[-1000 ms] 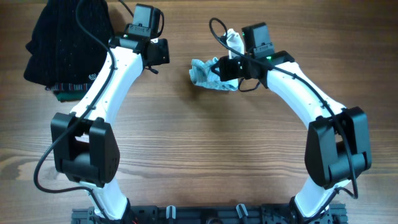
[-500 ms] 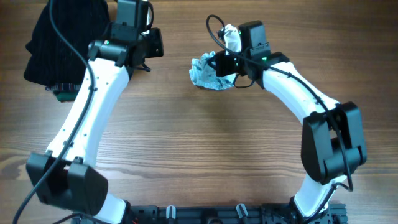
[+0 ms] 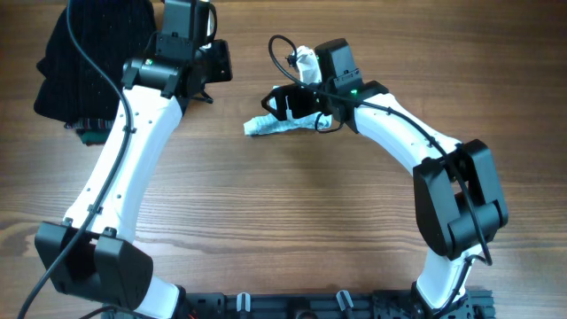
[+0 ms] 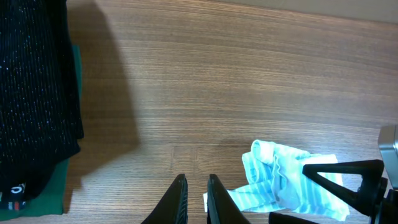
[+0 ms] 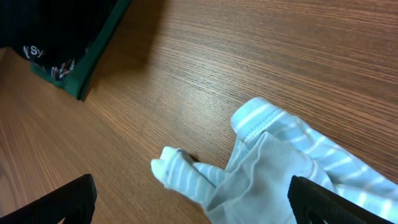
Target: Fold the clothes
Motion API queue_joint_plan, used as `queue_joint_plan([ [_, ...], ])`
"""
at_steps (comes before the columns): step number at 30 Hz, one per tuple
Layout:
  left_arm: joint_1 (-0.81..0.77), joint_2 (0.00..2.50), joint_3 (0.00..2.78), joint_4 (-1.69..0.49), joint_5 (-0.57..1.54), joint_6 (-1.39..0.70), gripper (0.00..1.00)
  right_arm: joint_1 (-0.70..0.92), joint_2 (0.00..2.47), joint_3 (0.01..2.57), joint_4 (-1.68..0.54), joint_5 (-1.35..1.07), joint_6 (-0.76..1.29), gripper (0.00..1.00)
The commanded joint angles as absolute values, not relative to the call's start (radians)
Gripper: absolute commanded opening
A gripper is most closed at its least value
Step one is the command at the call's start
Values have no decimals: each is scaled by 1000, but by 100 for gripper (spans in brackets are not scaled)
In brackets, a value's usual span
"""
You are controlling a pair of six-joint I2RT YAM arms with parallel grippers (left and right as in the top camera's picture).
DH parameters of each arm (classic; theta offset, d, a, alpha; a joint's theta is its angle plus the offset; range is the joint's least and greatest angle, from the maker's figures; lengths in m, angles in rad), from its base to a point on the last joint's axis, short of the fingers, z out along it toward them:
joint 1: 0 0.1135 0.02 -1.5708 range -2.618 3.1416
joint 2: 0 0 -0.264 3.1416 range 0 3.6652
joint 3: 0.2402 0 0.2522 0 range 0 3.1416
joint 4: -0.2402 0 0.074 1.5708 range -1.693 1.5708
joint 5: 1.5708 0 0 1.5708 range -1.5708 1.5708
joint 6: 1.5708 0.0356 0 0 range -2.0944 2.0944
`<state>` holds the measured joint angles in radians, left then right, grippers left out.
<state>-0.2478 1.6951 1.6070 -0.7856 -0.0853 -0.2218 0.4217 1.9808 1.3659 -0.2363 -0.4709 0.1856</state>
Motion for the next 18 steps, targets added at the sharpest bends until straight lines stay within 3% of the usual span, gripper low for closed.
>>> queue_joint_plan([
  [1,-255,1696,1603,-786,-89,-216,12,406,1976,1385,-225,-511,187,99],
  [18,-289,1783,1603,-776,-37,-253,9,297,1907,1389,-439,-476,2,98],
])
